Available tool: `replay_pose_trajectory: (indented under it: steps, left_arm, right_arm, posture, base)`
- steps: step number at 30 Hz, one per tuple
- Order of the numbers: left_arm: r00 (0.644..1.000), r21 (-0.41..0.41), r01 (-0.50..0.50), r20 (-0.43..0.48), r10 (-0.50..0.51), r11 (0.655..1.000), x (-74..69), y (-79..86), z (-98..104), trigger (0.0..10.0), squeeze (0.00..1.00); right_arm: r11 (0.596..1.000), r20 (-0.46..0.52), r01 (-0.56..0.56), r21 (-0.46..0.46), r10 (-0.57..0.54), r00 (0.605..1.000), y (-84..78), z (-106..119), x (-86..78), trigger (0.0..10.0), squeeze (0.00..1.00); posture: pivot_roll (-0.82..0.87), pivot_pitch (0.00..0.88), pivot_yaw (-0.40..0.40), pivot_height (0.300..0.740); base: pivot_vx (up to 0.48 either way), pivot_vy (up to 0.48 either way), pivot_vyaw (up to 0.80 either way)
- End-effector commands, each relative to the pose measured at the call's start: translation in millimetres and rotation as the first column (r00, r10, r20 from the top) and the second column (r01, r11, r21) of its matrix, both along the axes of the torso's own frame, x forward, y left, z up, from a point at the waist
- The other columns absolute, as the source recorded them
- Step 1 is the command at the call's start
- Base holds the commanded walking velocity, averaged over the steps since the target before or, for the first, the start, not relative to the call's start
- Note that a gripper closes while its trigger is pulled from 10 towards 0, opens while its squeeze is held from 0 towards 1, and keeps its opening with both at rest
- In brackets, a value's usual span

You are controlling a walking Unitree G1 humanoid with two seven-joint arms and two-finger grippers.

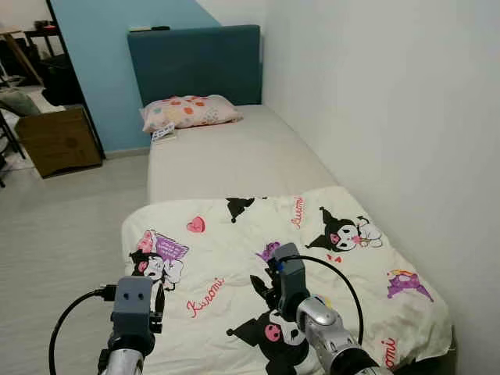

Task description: Clean up the room

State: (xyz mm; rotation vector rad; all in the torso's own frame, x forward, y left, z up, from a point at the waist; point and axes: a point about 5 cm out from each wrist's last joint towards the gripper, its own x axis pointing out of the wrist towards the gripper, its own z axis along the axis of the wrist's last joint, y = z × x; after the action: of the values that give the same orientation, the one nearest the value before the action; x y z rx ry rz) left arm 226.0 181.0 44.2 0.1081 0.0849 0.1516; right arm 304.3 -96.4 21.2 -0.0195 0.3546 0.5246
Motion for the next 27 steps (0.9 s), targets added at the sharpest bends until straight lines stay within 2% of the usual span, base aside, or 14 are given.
replay_pose_trajectory:
  steps: [1, 27]
  left_arm:
    - [1.000, -0.003, -0.020, -0.020, 0.020, 1.000, -4.0, 2.3, -4.7, 10.0, 0.00]
    - [0.999, -0.022, -0.022, -0.039, 0.021, 1.000, -3.4, 3.7, -5.8, 10.0, 0.00]
  right_arm:
    - [1.000, -0.007, -0.005, -0.002, 0.005, 1.000, 2.7, -0.5, -0.1, 10.0, 0.00]
    - [1.000, -0.042, -0.005, 0.016, 0.006, 0.999, 4.9, -3.8, -2.3, 10.0, 0.00]
  posture:
    - [-0.05, 0.000, -0.013, 0.740]
    - [-0.05, 0.000, -0.009, 0.740]
  base:
    - [0.000, 0.000, 0.00]
    - [0.000, 0.000, 0.00]
